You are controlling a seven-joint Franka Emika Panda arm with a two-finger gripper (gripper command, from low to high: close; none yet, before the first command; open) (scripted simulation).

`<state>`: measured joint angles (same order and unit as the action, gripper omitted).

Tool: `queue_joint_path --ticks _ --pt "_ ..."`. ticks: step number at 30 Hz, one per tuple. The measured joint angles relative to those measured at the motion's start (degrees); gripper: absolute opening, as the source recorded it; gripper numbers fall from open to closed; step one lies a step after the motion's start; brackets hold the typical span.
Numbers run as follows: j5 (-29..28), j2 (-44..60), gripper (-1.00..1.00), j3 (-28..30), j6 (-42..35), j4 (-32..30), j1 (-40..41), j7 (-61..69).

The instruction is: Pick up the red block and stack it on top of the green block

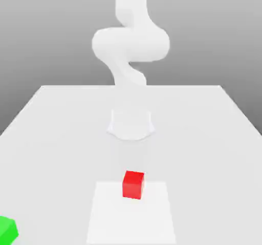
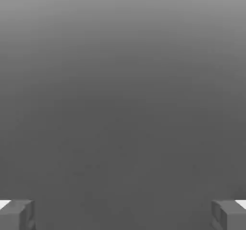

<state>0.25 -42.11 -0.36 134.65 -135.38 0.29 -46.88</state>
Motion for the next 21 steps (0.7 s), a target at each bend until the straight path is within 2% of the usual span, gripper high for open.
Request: queue_joint_path --ticks 16,18,21 --pt "1.0 31.1 0.0 -3.0 23.0 -27.9 1.8 -9.2" --pt "0.4 37.9 0.0 -3.4 28.1 -30.0 2.1 -10.6" --pt "-1.3 45.3 0.0 -2.8 34.2 -30.0 2.1 -12.2"
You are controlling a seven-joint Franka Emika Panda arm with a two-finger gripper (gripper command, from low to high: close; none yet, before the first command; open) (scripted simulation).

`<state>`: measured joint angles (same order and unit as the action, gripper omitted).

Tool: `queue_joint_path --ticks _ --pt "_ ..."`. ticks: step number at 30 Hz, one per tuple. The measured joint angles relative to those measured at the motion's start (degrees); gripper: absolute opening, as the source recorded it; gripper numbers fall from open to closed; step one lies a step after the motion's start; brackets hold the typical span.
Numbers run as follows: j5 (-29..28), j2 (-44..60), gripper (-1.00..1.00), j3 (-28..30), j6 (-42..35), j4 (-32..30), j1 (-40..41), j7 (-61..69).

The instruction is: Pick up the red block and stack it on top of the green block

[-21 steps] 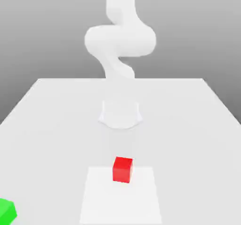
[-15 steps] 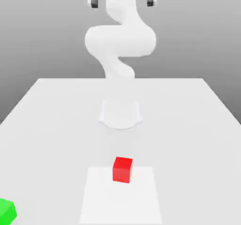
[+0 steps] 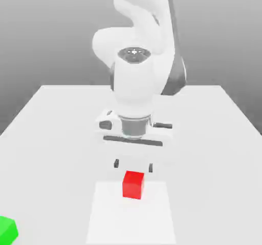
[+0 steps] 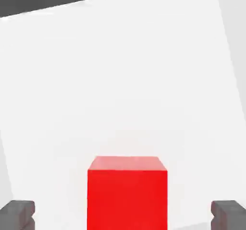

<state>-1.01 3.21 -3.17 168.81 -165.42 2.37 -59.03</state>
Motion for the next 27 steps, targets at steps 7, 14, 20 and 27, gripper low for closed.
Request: queue_joint_path --ticks 7,14,20,27 --pt "-1.7 7.6 -1.0 1.9 6.5 0.9 -1.6 -1.3" --pt "-0.4 2.4 -1.0 1.0 2.1 0.2 -1.0 -0.4" --pt "1.2 -6.6 -1.0 1.8 -7.6 0.9 -0.2 -0.9" --pt "1.4 0.4 -1.0 5.3 -14.4 14.7 7.3 -11.6"
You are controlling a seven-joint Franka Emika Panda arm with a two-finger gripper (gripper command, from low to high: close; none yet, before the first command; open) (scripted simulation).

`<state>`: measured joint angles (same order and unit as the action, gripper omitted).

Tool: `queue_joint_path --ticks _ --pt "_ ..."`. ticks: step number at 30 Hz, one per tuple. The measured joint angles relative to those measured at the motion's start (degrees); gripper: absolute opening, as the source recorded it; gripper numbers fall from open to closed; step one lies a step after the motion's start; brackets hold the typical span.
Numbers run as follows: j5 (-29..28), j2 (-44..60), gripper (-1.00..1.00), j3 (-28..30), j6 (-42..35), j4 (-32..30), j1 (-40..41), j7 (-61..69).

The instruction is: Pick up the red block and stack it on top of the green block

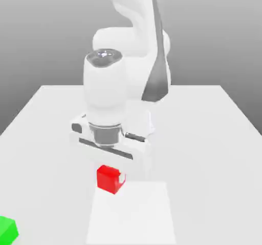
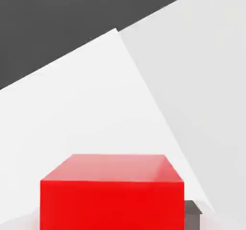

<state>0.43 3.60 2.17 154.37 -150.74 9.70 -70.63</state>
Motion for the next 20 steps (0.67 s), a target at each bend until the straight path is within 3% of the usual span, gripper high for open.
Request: queue_joint_path --ticks 4,12,15,16,20 --pt "0.8 3.4 -1.0 1.9 -2.8 6.2 2.3 -4.3" --pt "5.5 14.1 -1.0 9.2 -11.0 24.7 8.9 -15.5" --pt "7.7 19.7 -1.0 8.9 -7.5 26.6 10.2 -15.3" --pt "8.4 21.7 1.0 8.5 -5.8 26.9 10.5 -14.9" --pt "8.4 21.7 1.0 8.5 -5.8 26.9 10.5 -14.9"
